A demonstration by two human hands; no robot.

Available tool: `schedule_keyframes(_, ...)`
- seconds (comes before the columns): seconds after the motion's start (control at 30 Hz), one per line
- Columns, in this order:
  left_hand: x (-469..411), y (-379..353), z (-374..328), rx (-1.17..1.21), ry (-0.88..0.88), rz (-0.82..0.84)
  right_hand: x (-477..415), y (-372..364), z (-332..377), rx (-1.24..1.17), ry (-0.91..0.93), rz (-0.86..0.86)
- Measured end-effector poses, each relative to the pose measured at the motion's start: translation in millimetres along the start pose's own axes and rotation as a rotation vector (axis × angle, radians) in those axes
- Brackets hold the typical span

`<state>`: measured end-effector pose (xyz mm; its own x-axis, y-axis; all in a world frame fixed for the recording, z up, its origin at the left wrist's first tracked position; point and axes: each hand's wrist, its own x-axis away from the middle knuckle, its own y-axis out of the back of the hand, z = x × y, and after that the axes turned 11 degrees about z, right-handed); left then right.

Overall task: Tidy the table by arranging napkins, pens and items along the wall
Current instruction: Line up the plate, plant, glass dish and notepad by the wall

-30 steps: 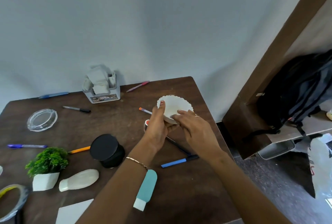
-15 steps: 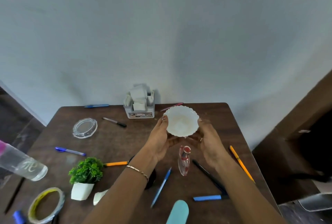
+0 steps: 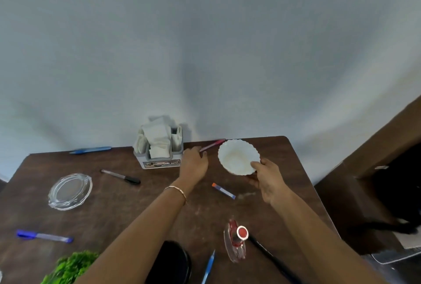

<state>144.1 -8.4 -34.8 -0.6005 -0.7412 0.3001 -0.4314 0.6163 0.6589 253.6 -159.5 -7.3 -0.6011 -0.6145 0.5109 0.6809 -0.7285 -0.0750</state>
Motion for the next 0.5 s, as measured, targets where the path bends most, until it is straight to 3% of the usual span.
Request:
schedule_keyframes(0.23, -56, -15, 8, -0.753, -0.167, 0.072, -41, 15, 1, 0.005, -0.019, -0.029)
schedule_keyframes(0.5, -72, -27, 4, -0.889, -0.186, 0.103, -55, 21, -4, -0.008, 0.023, -0.093)
